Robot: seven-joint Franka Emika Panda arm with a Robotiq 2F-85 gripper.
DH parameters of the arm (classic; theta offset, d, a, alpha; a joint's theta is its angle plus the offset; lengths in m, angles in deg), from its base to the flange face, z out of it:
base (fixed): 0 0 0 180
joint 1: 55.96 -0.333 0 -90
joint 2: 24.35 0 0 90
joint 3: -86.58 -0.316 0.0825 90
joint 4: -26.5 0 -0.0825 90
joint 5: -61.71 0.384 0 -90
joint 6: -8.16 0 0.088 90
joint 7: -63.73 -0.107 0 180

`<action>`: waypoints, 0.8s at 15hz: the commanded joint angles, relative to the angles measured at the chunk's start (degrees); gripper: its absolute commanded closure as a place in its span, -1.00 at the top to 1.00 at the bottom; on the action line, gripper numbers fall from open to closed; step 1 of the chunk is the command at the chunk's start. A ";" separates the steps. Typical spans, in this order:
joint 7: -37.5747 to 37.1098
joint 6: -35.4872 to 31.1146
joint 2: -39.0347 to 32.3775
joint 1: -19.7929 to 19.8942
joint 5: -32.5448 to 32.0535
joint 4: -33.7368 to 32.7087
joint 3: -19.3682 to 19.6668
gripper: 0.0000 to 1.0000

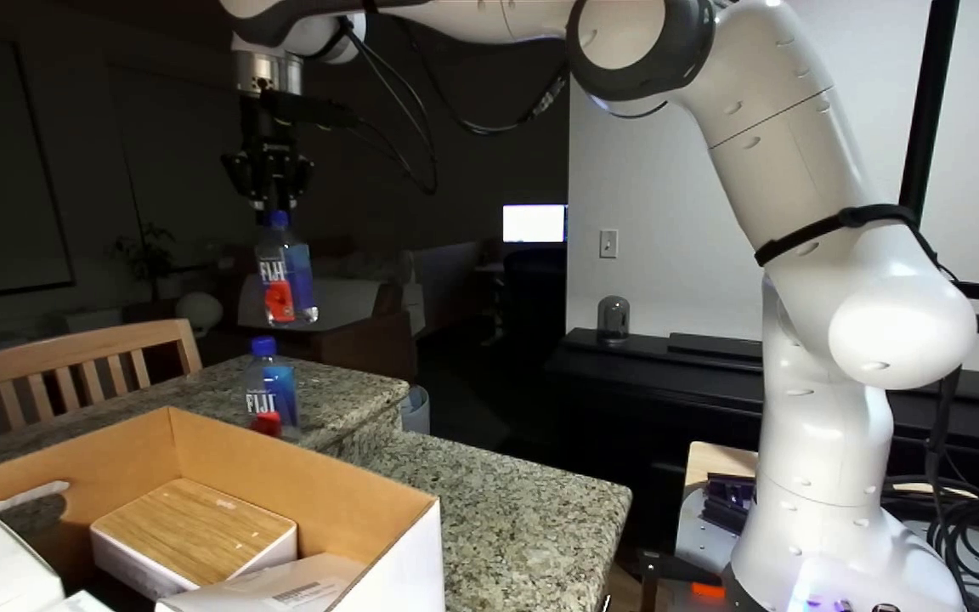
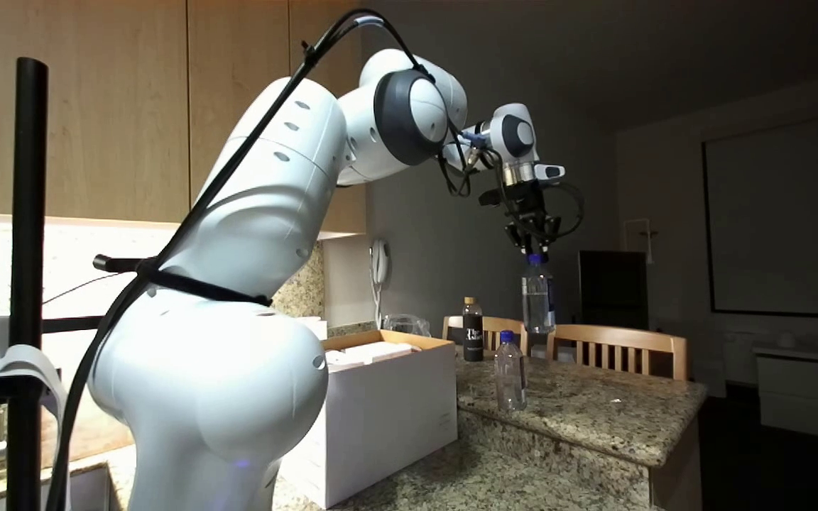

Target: Remove the water bottles from the box and put them on the counter

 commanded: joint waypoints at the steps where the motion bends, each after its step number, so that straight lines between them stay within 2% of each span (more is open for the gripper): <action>1: -0.31 -0.77 -2.62 2.11 3.41 -2.43 -0.17 -0.69; 6: -1.60 -4.98 -4.23 2.73 3.40 -0.05 0.45 -0.69; 12: -1.59 -6.10 -4.71 3.20 4.01 2.23 0.80 -0.69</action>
